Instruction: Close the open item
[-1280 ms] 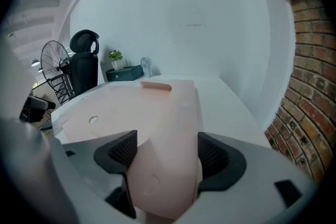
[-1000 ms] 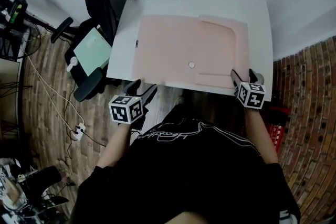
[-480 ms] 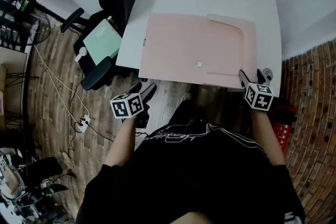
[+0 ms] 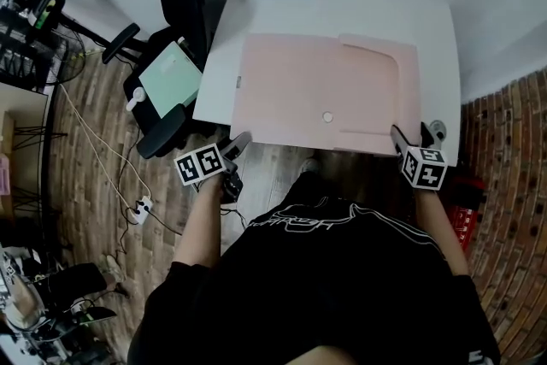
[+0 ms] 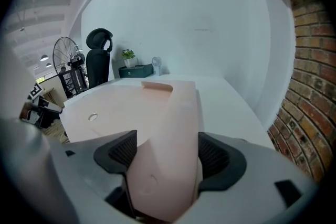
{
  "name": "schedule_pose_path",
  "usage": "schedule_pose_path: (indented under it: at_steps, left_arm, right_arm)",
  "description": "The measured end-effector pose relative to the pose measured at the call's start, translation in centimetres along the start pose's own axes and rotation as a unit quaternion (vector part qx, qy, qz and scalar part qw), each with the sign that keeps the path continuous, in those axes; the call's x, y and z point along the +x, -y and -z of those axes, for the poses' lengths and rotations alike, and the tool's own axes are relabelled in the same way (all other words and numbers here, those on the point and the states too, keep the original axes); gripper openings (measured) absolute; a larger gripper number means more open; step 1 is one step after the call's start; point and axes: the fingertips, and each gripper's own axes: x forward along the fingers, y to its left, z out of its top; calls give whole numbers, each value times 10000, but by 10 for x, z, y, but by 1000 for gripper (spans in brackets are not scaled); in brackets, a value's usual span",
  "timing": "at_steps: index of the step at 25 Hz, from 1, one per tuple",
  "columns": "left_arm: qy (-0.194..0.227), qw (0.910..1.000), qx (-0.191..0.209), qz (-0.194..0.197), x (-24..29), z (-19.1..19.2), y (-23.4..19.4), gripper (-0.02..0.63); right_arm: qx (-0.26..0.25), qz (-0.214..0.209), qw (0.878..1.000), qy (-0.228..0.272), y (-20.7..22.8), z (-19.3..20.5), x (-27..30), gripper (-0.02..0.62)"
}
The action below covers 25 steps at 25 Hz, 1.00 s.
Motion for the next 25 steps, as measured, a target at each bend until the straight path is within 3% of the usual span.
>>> schedule_pose_path:
  at_steps: [5,9,13,17,25]
  left_arm:
    - [-23,9992,-305,242,11,-2,4,314]
    - [-12,9985,-319,451,14,-4,14,211]
    - [69,9982,-318,497,11,-9,18,174]
    - [197,9983,-115,535,-2,-18,27,105]
    - [505,9956,334,716,-31,-43,67,66]
  right_arm:
    - [4,-11,10000,31,-1,1,1,362]
    - [30,-43,10000,81,-1,0,2,362]
    - [67,-15,9999,79,1,2,0,362]
    - [89,-2,9999,111,-1,2,0,362]
    - [223,-156,9995,162,-5,-2,3,364]
